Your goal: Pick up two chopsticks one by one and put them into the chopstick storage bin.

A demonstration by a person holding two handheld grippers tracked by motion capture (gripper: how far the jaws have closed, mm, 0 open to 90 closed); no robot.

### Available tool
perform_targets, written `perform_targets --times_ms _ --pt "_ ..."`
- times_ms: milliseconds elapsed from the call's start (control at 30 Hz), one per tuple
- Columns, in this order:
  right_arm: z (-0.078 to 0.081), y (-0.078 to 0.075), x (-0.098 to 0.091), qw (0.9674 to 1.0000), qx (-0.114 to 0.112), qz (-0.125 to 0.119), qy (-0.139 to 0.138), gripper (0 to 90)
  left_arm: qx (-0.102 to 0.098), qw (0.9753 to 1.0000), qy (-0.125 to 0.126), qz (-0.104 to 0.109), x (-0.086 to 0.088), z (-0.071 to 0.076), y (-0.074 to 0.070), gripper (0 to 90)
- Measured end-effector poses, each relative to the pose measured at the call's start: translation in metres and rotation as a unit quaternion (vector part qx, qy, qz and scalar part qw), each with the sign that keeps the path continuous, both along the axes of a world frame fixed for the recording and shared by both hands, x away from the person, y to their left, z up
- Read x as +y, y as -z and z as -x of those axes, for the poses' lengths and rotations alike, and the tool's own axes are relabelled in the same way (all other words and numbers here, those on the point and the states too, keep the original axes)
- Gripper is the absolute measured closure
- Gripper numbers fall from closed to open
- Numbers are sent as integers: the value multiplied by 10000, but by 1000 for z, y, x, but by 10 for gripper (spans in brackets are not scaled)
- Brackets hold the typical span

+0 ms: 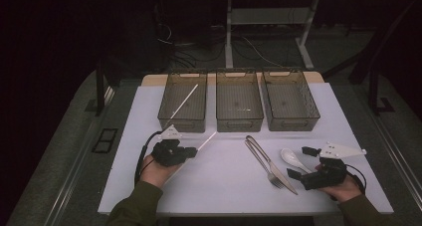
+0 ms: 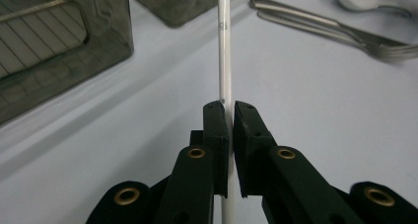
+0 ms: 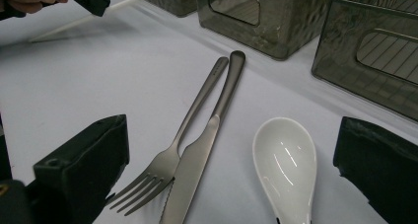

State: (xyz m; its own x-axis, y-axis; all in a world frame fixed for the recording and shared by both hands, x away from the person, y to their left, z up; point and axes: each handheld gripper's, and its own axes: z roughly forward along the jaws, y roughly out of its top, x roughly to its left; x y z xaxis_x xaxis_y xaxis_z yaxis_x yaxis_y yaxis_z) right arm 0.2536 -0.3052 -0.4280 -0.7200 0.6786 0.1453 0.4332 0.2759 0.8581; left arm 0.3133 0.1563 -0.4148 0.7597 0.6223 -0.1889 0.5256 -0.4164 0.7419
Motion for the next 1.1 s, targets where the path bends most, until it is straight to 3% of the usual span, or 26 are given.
perform_targets --times_ms 367,767,1100 --pt "0 0 0 10000 15 -7 9 5 -130 9994 -85 308 4 -3 -14 841" --pt "0 0 0 10000 6 -19 -3 5 -241 9988 -109 416 4 -12 -29 841" --pt "0 0 0 10000 20 -40 -3 5 -362 9981 -106 486 3 -30 -48 841"
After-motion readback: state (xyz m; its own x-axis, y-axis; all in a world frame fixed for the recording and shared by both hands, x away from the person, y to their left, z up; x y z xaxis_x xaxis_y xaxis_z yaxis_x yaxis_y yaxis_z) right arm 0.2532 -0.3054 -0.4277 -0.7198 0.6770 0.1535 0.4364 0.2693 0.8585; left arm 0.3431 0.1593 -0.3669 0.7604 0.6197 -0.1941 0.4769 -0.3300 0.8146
